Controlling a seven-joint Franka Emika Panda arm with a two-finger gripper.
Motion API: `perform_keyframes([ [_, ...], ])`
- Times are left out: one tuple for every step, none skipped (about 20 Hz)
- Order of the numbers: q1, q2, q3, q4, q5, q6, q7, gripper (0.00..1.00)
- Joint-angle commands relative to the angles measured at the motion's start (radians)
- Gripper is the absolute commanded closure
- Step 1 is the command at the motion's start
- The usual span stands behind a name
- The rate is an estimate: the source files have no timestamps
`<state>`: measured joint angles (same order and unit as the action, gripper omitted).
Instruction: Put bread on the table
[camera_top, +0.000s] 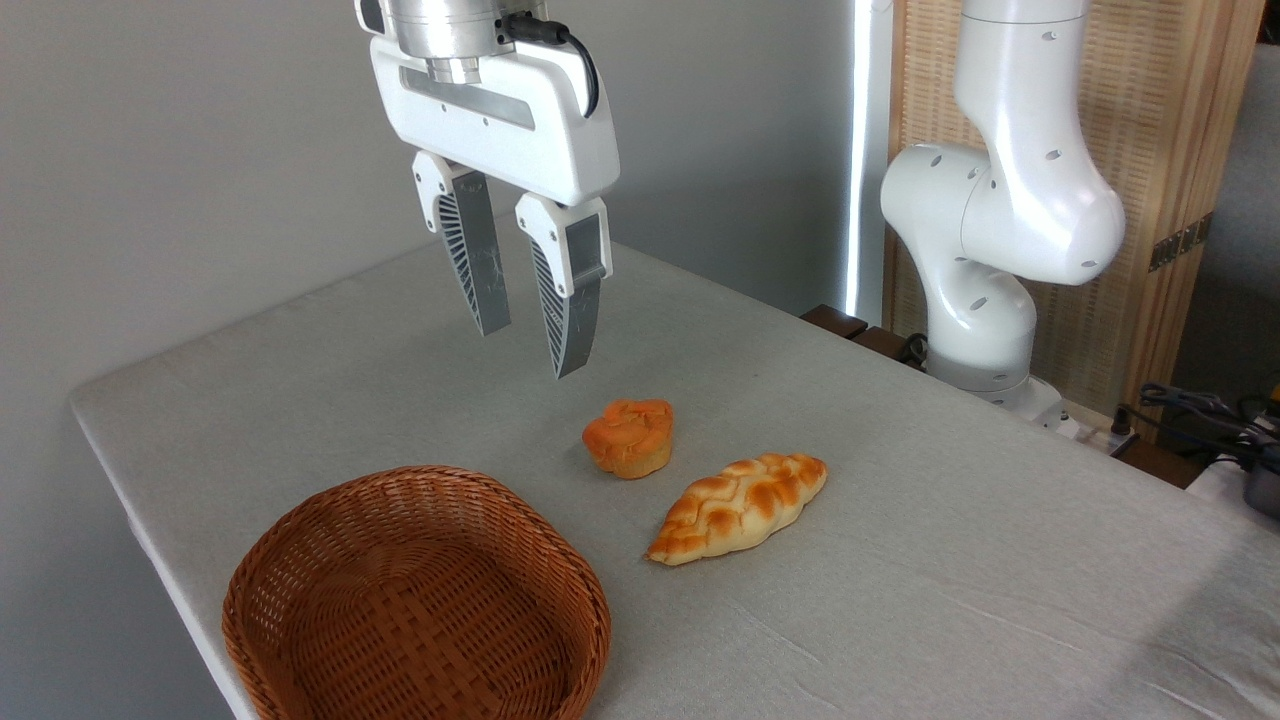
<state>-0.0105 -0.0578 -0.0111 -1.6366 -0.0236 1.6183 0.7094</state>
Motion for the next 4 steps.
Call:
perform_keyframes([
  [-0.013,0.01,0.014,0.02,0.001,0.005,0.004,0.0],
  [-0.013,0.01,0.014,0.02,0.001,0.003,0.007,0.0],
  [-0.013,0.009,0.014,0.02,0.001,0.003,0.011,0.0],
  [-0.013,0.009,0.014,0.02,0.001,0.002,0.012,0.0],
])
